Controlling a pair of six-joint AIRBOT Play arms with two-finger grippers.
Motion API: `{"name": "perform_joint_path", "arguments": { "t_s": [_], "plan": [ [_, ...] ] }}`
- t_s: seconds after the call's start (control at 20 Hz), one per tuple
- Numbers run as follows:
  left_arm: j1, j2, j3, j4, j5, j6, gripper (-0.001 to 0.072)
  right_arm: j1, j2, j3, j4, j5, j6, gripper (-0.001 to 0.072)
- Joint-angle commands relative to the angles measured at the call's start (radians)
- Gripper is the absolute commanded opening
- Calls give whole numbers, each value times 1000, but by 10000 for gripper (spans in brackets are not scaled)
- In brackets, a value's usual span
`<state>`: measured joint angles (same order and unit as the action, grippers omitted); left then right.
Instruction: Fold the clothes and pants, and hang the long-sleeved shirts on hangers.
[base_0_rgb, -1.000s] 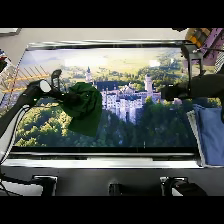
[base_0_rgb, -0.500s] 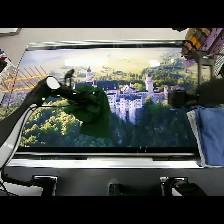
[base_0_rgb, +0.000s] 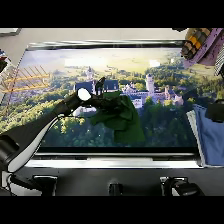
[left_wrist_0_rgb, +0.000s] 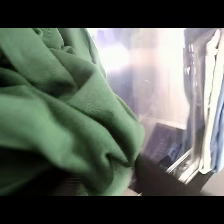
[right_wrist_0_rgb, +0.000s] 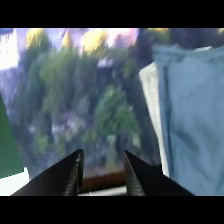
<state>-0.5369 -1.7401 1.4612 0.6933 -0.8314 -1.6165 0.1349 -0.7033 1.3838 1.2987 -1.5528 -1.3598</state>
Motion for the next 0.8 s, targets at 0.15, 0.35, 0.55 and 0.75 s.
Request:
{"name": "perform_joint_path", "arguments": {
  "t_s": [0.15,0.35,0.55,0.75],
  "plan": [
    [211,107,1,-16,-201,65,466,-1,-113,0,232,99,285,309],
    [400,198,1,-11,-359,106,465,-1,-356,12,757,282,59,300],
    [544,232,1,-2,-460,129,466,-46,-514,16,789,308,-189,301],
    [620,232,1,124,-479,123,482,-194,-620,-82,815,206,-303,323]
  ]
}}
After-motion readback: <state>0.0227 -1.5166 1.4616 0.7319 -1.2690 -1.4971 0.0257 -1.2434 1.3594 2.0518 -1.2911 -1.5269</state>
